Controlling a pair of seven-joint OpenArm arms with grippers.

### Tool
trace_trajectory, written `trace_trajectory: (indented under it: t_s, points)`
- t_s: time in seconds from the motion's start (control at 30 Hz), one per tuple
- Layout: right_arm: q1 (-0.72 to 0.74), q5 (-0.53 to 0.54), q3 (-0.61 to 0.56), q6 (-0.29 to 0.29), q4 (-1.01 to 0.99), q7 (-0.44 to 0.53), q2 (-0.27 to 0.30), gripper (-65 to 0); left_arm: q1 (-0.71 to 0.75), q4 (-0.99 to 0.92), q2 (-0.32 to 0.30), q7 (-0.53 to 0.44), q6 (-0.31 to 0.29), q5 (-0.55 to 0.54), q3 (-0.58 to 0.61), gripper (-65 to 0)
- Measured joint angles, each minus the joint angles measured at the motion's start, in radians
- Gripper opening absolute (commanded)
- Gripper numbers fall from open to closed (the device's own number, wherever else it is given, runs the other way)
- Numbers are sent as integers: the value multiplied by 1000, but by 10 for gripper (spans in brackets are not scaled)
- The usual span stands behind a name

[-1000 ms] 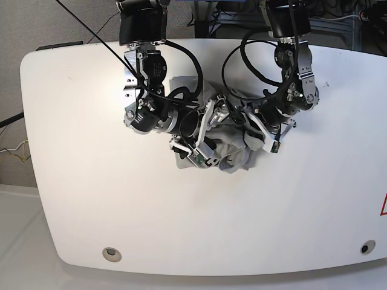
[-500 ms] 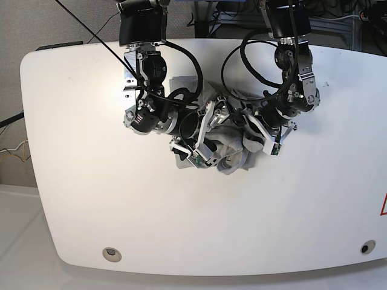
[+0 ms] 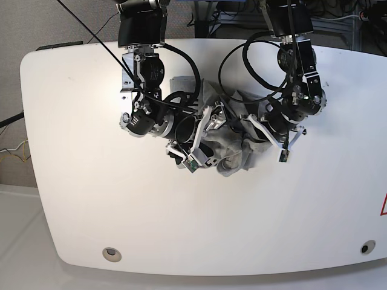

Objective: Fold the T-shirt properly
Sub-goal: 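Lift and flip the bundle over with both grippers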

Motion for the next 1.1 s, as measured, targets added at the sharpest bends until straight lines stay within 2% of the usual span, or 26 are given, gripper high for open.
trace_trajectory:
  t_s: [0.37, 0.63, 0.9, 0.97, 1.1]
  points:
    - [11, -3, 0, 0, -2, -6, 0, -49, -21, 101, -8, -11, 0, -7, -3, -634]
    - [15, -43, 3, 0, 1, -8, 0, -50, -55, 137, -25, -11, 3, -3, -66, -634]
    - [51, -40, 104, 3, 17, -4, -2, -54, -87, 172, -38, -11, 2, -8, -74, -634]
    - [58, -42, 126, 2, 17, -4, 0, -76, -96, 173, -39, -11, 2, -8, -71, -634]
    - [61, -40, 153, 3, 17, -5, 6, -183, -102, 173, -48, -11, 2, -8, -35, -634]
